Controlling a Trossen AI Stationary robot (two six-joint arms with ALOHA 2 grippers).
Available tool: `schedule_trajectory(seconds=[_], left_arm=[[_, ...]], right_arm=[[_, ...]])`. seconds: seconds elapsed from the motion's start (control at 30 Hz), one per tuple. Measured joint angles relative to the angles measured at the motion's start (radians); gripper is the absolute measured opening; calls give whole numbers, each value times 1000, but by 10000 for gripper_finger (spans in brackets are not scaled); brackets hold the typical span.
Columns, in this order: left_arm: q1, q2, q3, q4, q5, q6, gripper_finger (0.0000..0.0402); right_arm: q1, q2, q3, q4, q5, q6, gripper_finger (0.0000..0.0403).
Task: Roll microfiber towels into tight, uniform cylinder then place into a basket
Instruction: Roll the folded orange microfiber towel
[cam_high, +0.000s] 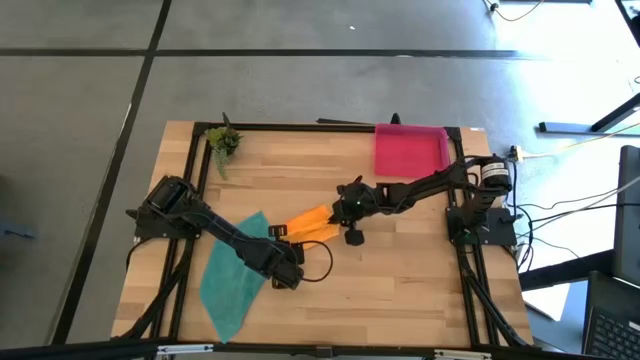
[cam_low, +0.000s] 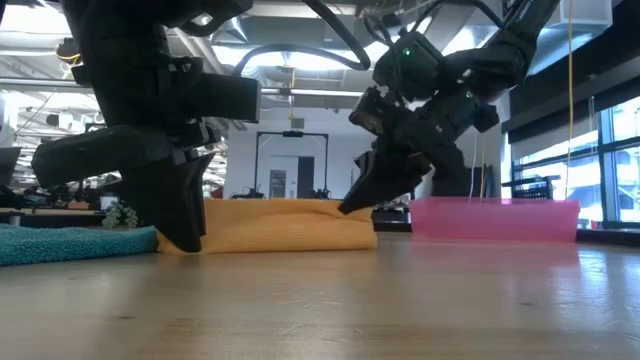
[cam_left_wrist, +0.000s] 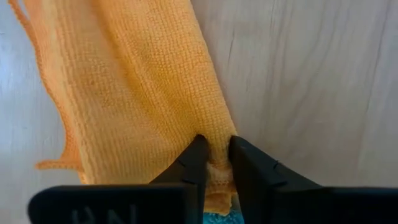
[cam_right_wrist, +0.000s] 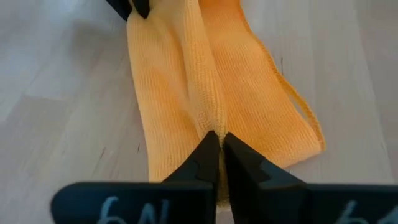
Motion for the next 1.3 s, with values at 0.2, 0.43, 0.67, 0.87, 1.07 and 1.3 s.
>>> schedule_trajectory(seconds=[0.2, 0.43, 0.67, 0.87, 1.07, 1.3], left_arm=[[0, 0, -2, 0, 0, 0, 30], [0, 0, -2, 0, 0, 0, 20], [2, 0, -2, -1, 0, 0, 18], [11, -2, -2, 2, 12, -20, 18], [14, -2, -2, 3, 18, -19, 18], [14, -2, -2, 5, 18, -20, 18]], right_arm=[[0, 0, 1, 1, -3, 1, 56], [0, -1, 1, 23, 41, -66, 145], [39, -74, 3, -8, 7, -207, 179], [124, -124, 3, -56, 7, -214, 174], [182, -115, 5, -63, 7, -225, 173], [190, -11, 4, -17, 101, -233, 173]])
